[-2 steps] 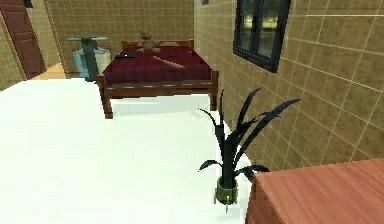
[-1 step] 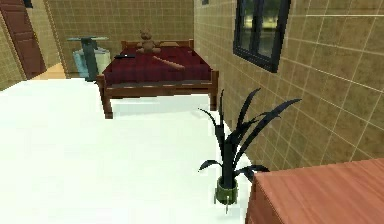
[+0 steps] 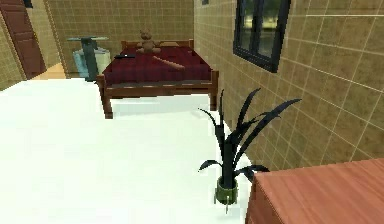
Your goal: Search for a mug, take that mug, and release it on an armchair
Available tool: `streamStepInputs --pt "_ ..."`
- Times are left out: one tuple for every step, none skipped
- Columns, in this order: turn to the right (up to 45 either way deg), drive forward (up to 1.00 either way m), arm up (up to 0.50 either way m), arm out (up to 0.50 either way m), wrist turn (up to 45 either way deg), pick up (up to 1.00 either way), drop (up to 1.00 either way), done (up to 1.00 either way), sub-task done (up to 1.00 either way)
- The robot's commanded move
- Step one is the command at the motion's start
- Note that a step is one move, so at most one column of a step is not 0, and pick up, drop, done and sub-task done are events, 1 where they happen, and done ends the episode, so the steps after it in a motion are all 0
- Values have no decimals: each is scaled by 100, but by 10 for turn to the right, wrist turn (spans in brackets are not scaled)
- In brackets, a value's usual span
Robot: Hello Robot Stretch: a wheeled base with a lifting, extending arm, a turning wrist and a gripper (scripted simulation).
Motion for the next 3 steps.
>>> streamStepInputs --pt "0 0 0 0 0 100 0 0 0" --pt "0 0 4 0 0 0 0 0 0" --pt "0 0 0 0 -450 0 0 0 0"
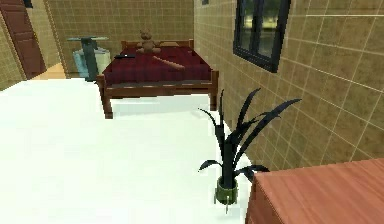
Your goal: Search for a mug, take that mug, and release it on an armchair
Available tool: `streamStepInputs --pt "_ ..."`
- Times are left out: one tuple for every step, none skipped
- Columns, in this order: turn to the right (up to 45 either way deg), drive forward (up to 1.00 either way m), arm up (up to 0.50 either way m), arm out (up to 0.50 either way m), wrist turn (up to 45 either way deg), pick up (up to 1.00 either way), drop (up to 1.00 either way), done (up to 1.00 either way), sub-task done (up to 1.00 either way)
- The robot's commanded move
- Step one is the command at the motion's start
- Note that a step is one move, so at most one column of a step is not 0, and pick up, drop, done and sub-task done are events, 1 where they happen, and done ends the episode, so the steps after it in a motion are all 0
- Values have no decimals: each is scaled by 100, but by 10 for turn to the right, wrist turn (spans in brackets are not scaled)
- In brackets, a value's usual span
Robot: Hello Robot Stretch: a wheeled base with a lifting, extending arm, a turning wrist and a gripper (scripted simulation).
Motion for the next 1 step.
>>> streamStepInputs --pt "0 0 0 0 -450 0 0 0 0"
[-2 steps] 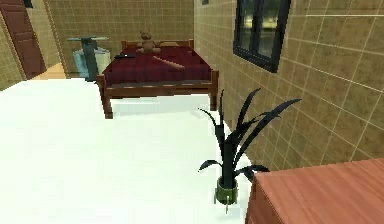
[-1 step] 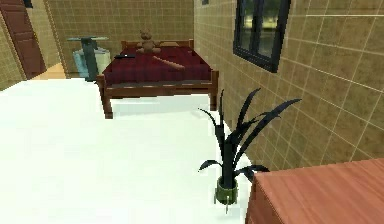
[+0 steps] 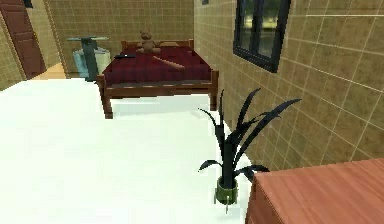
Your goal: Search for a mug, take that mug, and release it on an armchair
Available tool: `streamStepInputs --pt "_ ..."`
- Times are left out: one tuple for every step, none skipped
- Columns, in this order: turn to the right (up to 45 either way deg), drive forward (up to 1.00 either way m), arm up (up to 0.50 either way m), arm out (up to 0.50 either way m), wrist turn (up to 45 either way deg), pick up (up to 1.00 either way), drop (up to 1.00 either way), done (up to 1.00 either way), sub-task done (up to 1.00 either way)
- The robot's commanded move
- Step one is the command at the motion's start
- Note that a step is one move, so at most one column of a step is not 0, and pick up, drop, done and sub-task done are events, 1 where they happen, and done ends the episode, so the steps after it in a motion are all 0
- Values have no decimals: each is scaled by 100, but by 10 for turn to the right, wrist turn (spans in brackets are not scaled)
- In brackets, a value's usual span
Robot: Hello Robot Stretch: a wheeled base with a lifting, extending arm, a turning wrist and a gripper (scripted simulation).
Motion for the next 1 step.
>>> streamStepInputs --pt "0 0 0 0 -210 0 0 0 0"
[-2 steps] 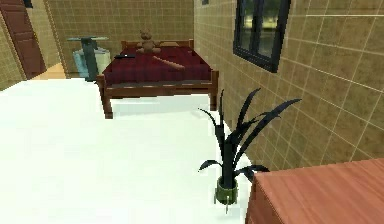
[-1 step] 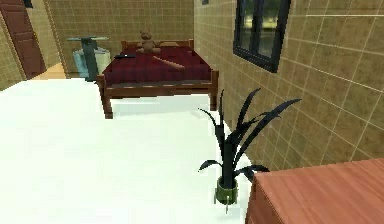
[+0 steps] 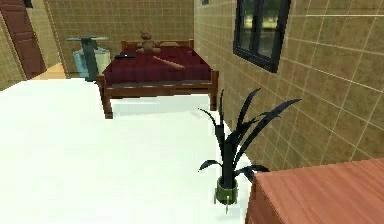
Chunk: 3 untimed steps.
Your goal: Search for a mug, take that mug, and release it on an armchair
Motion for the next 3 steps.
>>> streamStepInputs --pt "0 0 0 -30 0 0 0 0 0" --pt "-450 0 0 0 0 0 0 0 0" --pt "-450 0 0 0 0 0 0 0 0"
